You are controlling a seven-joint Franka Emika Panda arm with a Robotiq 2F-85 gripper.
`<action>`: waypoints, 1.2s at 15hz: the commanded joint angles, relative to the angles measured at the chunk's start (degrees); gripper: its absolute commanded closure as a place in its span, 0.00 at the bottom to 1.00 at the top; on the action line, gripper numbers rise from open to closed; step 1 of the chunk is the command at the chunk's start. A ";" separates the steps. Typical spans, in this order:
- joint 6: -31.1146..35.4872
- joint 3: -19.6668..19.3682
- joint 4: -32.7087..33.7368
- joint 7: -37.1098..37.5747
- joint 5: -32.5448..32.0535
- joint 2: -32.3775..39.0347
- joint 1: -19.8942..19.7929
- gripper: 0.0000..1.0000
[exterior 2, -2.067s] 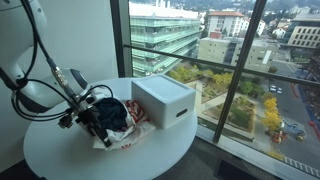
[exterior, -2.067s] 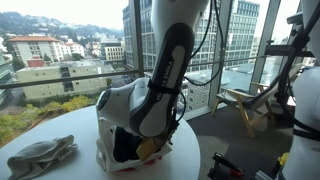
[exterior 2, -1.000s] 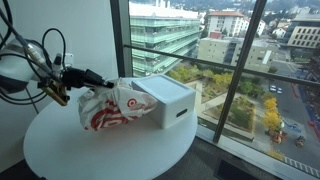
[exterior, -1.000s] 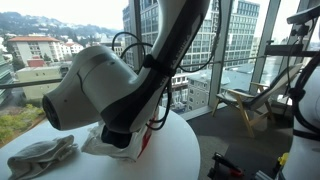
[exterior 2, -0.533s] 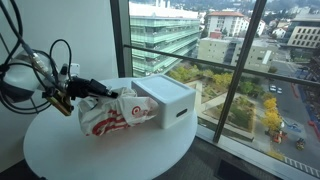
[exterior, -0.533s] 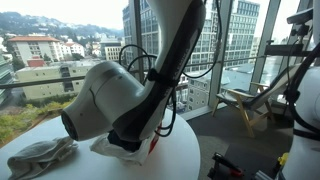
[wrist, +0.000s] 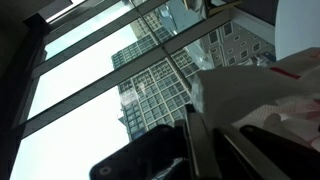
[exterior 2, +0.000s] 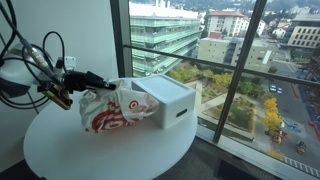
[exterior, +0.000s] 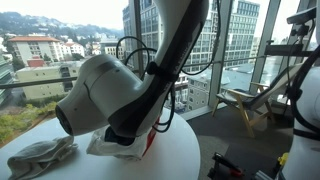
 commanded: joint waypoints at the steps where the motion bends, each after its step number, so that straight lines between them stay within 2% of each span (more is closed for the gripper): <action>1: -4.61 2.48 0.10 0.35 -1.20 -8.82 1.21 0.92; 2: -3.91 3.06 0.77 -0.64 0.06 -10.25 1.04 0.92; 5: 3.66 3.53 0.88 -6.75 5.71 -12.77 0.11 0.92; 12: 25.59 -0.08 -4.33 -15.67 17.62 -11.49 -3.69 0.91; 15: 32.40 -1.73 -5.39 -21.40 24.20 -12.47 -5.52 0.91; 16: 33.15 -2.14 -5.24 -23.60 26.98 -12.92 -5.95 0.66; 17: 34.33 -2.50 -4.95 -27.00 30.67 -13.31 -6.39 0.66; 18: 35.19 -2.77 -4.82 -30.72 33.48 -13.74 -6.65 0.60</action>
